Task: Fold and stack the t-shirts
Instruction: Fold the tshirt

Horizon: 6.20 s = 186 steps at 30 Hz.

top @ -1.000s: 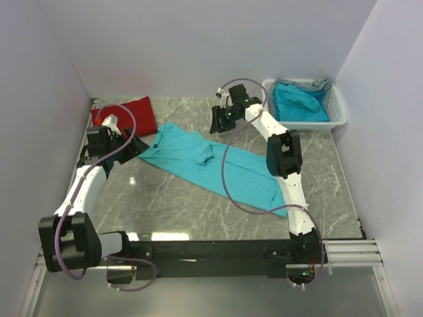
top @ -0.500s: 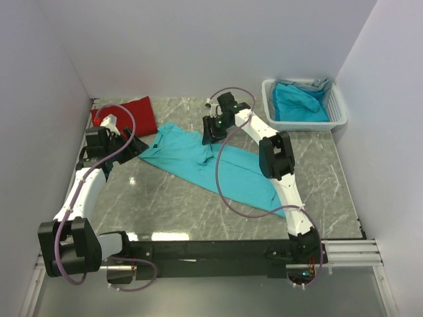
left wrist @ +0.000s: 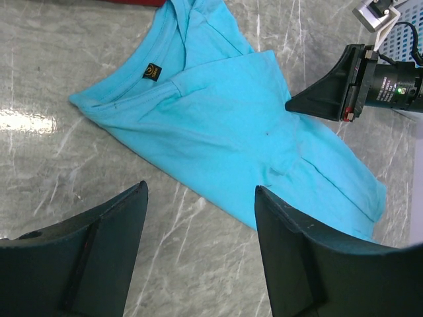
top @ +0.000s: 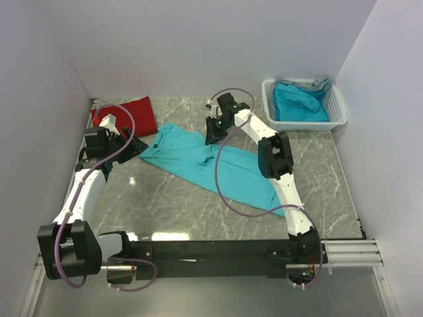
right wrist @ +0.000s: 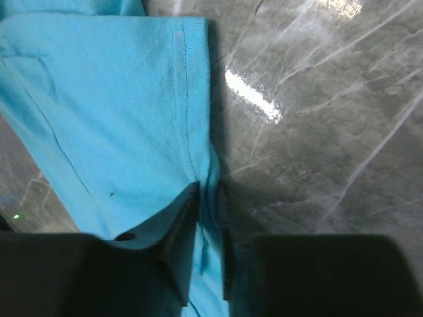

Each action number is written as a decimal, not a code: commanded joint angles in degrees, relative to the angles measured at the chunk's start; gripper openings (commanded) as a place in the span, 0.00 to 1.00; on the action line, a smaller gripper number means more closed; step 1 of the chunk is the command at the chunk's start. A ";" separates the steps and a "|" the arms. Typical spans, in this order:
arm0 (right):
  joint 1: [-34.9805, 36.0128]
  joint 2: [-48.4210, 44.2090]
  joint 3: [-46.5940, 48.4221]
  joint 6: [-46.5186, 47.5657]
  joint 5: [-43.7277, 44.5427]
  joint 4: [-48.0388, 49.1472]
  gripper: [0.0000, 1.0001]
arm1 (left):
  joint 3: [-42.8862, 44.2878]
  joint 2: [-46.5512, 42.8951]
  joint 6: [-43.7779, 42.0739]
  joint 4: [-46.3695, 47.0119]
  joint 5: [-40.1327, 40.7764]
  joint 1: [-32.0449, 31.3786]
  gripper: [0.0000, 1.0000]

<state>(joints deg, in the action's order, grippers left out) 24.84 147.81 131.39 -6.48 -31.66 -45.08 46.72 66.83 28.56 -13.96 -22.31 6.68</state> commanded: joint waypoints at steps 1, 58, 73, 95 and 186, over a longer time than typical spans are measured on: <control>0.12 2.22 1.76 0.24 0.90 -3.17 0.22 | -0.40 -1.61 -0.78 1.92 0.60 -0.09 0.71; -7.00 -56.97 -42.07 25.72 -2.53 7.18 0.54 | 48.63 61.75 14.59 2.88 5.96 -18.10 0.57; -4.62 -78.99 -69.52 29.16 -1.39 19.68 0.56 | 65.33 74.76 15.74 -6.08 12.63 -18.98 0.31; 18.12 -65.19 -74.42 33.73 33.72 17.56 0.58 | 80.29 75.31 6.34 -16.37 10.10 -9.14 0.43; -11.57 -22.22 -27.86 -5.65 -9.12 18.71 0.56 | 9.16 22.69 6.08 -5.81 8.14 -19.33 0.66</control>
<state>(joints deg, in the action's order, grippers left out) 14.24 125.64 102.43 -9.50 -38.79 -29.58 48.58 84.55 34.85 -19.70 -19.51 -12.67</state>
